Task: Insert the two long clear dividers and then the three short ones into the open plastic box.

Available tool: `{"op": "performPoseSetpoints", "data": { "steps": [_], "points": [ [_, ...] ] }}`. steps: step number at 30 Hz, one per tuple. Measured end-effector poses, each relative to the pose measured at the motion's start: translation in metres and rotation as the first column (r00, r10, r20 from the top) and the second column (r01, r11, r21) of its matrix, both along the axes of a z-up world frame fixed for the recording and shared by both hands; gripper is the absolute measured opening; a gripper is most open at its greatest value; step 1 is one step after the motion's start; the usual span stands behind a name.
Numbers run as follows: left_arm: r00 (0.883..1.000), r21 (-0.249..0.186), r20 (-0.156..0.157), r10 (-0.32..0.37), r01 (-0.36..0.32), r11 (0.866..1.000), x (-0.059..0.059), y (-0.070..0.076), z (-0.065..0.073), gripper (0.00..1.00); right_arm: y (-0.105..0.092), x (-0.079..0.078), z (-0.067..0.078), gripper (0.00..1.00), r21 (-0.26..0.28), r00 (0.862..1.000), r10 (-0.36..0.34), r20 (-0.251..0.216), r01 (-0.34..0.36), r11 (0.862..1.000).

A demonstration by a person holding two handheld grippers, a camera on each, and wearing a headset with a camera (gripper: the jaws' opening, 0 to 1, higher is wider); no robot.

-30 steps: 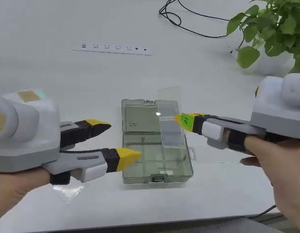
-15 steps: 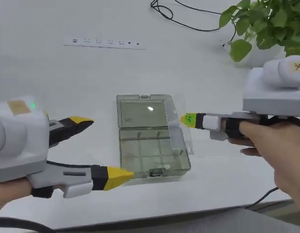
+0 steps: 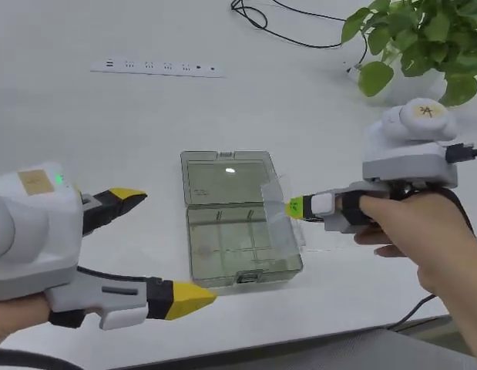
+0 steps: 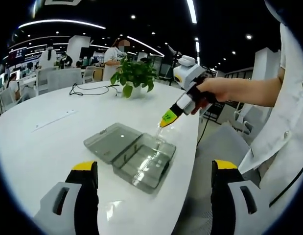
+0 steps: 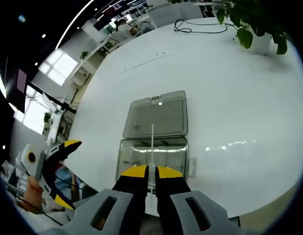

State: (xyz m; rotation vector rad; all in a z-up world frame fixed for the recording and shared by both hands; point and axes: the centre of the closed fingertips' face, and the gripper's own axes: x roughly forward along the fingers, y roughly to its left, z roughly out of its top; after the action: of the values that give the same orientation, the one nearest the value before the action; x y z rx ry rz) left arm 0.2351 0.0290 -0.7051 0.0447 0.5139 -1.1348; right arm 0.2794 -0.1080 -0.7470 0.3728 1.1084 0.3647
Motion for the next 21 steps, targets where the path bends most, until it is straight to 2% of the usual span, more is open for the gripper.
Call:
{"op": "performPoseSetpoints", "data": {
  "steps": [15, 21],
  "points": [
    [1.000, -0.021, -0.021, -0.008, 0.007, 1.000, 0.000, -0.002, -0.004, 0.99, 0.008, -0.009, -0.022, 0.07, -0.020, 0.996, -0.007, -0.088, 0.005, 1.000],
    [1.000, -0.029, -0.030, -0.009, 0.008, 1.000, -0.002, -0.004, -0.005, 0.98, 0.009, -0.012, -0.028, 0.07, -0.031, 0.994, -0.010, -0.106, 0.007, 0.999]
  ]
}}
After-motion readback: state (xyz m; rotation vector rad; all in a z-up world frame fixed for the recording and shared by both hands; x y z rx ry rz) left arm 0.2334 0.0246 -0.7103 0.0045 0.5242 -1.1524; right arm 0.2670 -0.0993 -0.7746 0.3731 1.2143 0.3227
